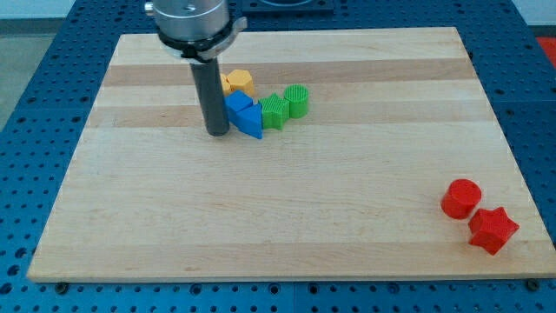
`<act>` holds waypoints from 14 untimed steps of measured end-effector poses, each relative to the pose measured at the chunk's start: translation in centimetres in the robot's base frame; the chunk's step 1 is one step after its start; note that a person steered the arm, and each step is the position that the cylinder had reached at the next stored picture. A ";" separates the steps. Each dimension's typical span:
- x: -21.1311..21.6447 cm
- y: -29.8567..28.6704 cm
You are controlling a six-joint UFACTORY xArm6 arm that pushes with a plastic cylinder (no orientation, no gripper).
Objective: Move the yellow hexagon to the red circle
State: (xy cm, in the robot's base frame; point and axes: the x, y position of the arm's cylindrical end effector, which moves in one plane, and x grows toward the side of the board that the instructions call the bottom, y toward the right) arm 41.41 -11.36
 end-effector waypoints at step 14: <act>-13.1 7.5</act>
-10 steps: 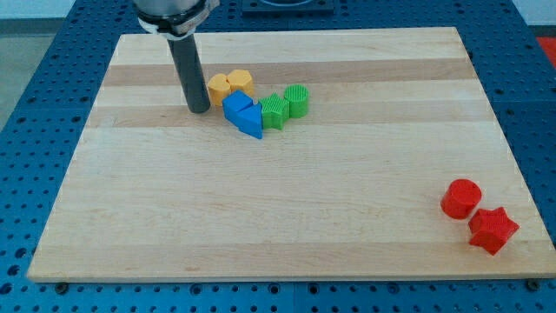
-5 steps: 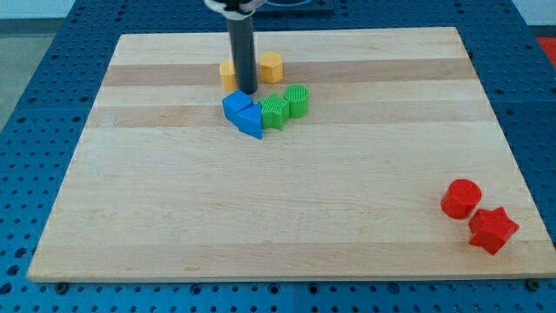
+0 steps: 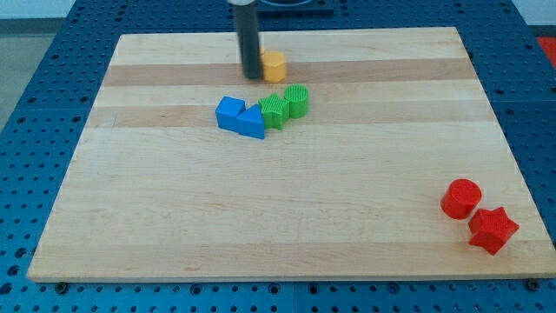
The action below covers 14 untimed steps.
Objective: Move the yellow hexagon to the red circle
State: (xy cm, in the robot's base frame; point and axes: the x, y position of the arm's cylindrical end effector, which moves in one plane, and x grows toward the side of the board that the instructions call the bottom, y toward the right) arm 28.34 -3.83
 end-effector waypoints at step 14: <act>23.3 15.5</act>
State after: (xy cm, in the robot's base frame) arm 51.60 11.68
